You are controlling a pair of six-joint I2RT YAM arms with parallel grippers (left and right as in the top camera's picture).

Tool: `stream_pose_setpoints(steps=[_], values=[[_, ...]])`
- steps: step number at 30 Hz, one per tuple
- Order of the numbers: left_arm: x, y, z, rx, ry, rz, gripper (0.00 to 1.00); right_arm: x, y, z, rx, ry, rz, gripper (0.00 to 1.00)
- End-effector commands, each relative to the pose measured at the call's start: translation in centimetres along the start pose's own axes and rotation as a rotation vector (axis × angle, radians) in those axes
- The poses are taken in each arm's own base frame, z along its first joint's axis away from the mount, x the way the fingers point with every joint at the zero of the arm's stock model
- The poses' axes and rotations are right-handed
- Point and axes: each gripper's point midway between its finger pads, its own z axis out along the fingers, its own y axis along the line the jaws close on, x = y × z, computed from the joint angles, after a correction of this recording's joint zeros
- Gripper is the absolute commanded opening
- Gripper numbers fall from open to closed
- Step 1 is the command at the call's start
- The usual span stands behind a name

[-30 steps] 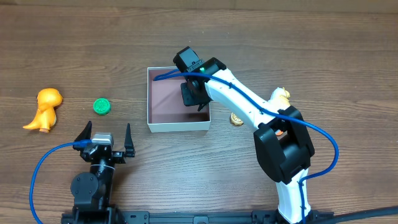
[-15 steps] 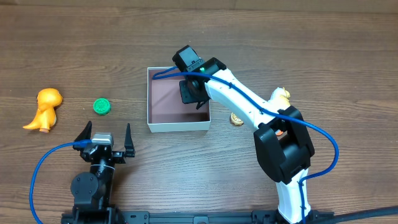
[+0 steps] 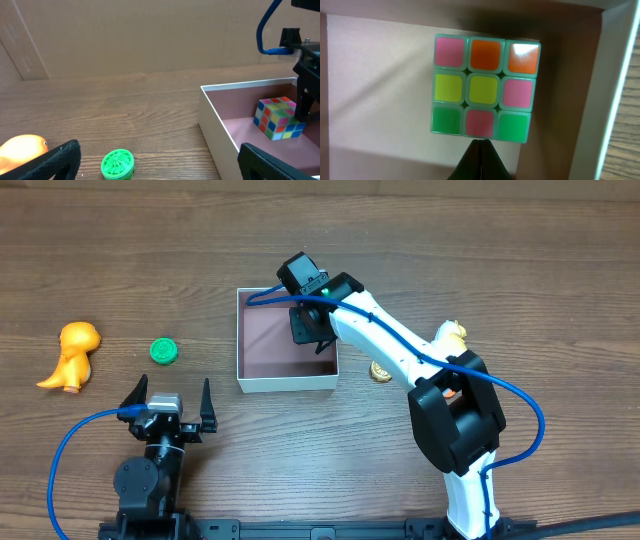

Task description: Pack container

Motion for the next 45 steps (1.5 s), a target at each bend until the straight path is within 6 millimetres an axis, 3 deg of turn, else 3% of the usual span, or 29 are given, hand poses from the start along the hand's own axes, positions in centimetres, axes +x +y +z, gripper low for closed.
stream_pose_setpoints(steps=[1,14,31,45], values=[[0.1,-0.1,0.0,0.009,0.0,0.015,1.0,-0.3,-0.8,0.6,0.045,-0.017,0.007,0.04],[0.1,-0.1,0.0,0.009,0.0,0.015,1.0,-0.7,-0.5,0.6,0.035,-0.036,0.009,0.04],[0.1,-0.1,0.0,0.009,0.0,0.015,1.0,0.4,0.0,0.7,0.005,0.016,0.028,0.04],[0.1,-0.1,0.0,0.009,0.0,0.015,1.0,-0.7,0.4,0.8,-0.008,-0.028,0.033,0.04]])
